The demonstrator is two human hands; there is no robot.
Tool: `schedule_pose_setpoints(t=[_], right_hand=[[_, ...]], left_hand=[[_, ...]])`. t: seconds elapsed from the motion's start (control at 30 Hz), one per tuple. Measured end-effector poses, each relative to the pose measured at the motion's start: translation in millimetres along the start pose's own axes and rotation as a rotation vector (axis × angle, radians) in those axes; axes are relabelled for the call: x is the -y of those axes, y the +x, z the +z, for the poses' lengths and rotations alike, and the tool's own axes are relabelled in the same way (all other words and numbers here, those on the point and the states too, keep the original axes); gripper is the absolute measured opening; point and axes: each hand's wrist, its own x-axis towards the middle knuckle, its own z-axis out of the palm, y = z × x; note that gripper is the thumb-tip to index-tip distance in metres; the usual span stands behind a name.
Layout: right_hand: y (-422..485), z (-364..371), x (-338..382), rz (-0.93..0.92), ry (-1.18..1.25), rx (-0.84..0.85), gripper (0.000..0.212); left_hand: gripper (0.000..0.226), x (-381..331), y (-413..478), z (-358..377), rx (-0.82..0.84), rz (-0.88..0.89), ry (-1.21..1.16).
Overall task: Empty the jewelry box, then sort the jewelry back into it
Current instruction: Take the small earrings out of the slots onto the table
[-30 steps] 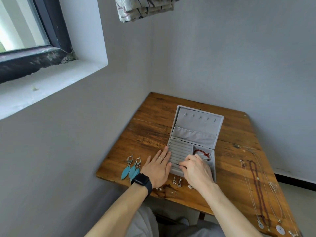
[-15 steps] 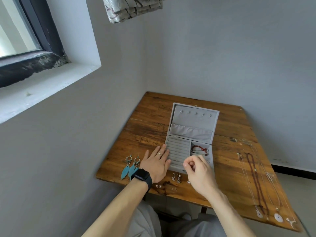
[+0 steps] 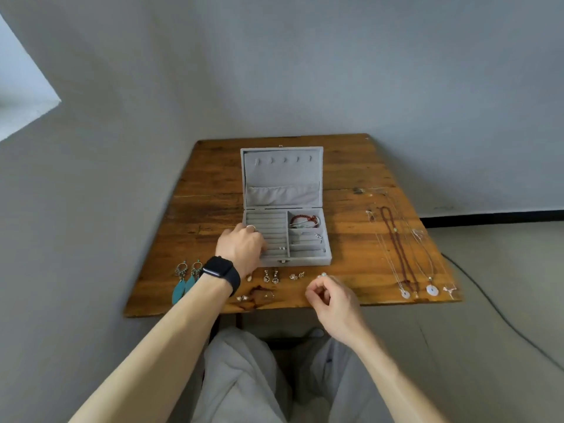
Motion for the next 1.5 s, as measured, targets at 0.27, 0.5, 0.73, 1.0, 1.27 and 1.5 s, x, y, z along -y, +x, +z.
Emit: schedule_pose_setpoints(t=[0.27, 0.5, 0.73, 1.0, 1.27, 1.5], right_hand=[[-4.9, 1.3, -4.2, 0.009, 0.017, 0.019, 0.005], [-4.4, 1.7, -5.1, -0.001, 0.013, 0.024, 0.004], [-3.1, 12.6, -9.0, -0.056, -0.079, -0.080, 0.003], [20.0, -0.7, -0.7, -0.063, -0.078, -0.167, 0.004], [-8.5, 18.8, -11.4, -0.024, -0.030, -0.097, 0.008], [-1.5, 15.1, -8.9, -0.007, -0.020, -0.118, 0.012]], left_hand=[[0.017, -18.5, 17.4, -6.0, -0.009, -0.015, 0.057], [0.019, -12.0, 6.9, 1.7, -0.057, -0.038, -0.103], [0.010, -38.4, -67.2, 24.9, -0.400, -0.003, -0.438], [0.007, -72.7, -63.7, 44.8, -0.393, 0.048, -0.420], [0.010, -75.9, -95.8, 68.5, -0.320, -0.074, -0.474], [0.012, -71.4, -86.6, 61.9, -0.342, -0.082, -0.428]])
